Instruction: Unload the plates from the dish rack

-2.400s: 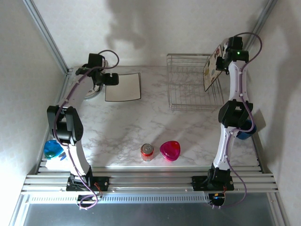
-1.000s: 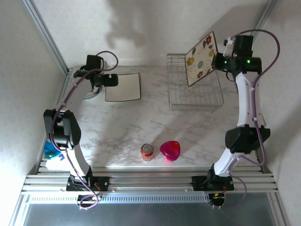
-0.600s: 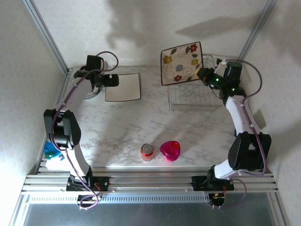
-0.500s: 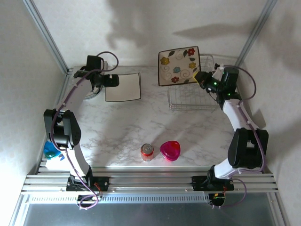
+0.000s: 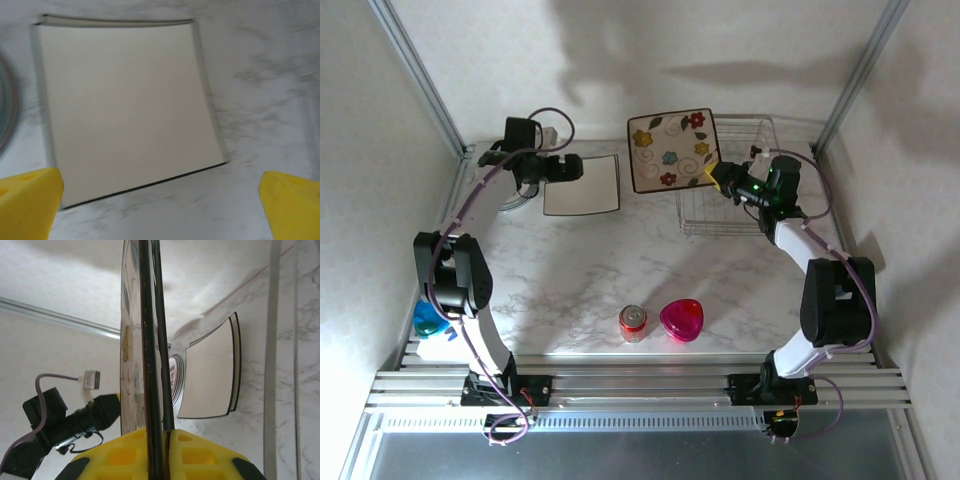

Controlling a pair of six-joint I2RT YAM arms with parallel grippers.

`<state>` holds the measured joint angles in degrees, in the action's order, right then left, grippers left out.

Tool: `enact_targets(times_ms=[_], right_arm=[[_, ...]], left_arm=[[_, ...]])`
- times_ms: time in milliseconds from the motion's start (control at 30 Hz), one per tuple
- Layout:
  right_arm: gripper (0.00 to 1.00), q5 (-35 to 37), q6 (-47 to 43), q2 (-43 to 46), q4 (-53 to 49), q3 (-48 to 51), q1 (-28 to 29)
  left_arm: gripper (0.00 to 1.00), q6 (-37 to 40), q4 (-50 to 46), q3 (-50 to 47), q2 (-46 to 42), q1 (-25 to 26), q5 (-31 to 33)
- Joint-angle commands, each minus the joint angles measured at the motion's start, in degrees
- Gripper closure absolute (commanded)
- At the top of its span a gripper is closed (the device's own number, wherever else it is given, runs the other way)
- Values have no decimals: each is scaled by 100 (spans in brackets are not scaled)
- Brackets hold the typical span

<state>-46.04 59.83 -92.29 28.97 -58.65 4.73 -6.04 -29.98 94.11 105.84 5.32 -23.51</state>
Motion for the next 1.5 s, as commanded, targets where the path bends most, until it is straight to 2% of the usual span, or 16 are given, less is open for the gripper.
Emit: enact_targets(times_ms=[0, 67, 233, 367, 667, 767, 900, 1133, 1467], right_arm=[[100, -315, 42, 50, 1333, -185, 57], [100, -353, 79, -11, 1382, -228, 107], [100, -384, 89, -117, 1445, -325, 222], [100, -394, 184, -259, 1588, -436, 339], [100, -445, 239, -513, 1629, -741, 594], [100, -448, 256, -577, 1655, -785, 620], [100, -502, 309, -671, 1675, -857, 666], [100, -638, 258, -806, 1515, -1015, 735], [100, -749, 117, -852, 1248, -1142, 797]], left_arm=[[1, -686, 1267, -493, -237, 78, -2026], [0, -1076, 1958, -735, -215, 91, -2734], [0, -1950, 3161, -1012, -58, 178, -3507], [0, -2381, 3731, -1079, 88, 289, -3662], [2, -2707, 4068, -1053, 454, 401, -3636], [8, -2735, 4096, -1036, 473, 409, -3661], [26, -2755, 4089, -1006, 498, 408, -3686], [37, -2832, 4123, -980, 569, 415, -3731], [66, -2815, 4055, -948, 595, 405, -3747]])
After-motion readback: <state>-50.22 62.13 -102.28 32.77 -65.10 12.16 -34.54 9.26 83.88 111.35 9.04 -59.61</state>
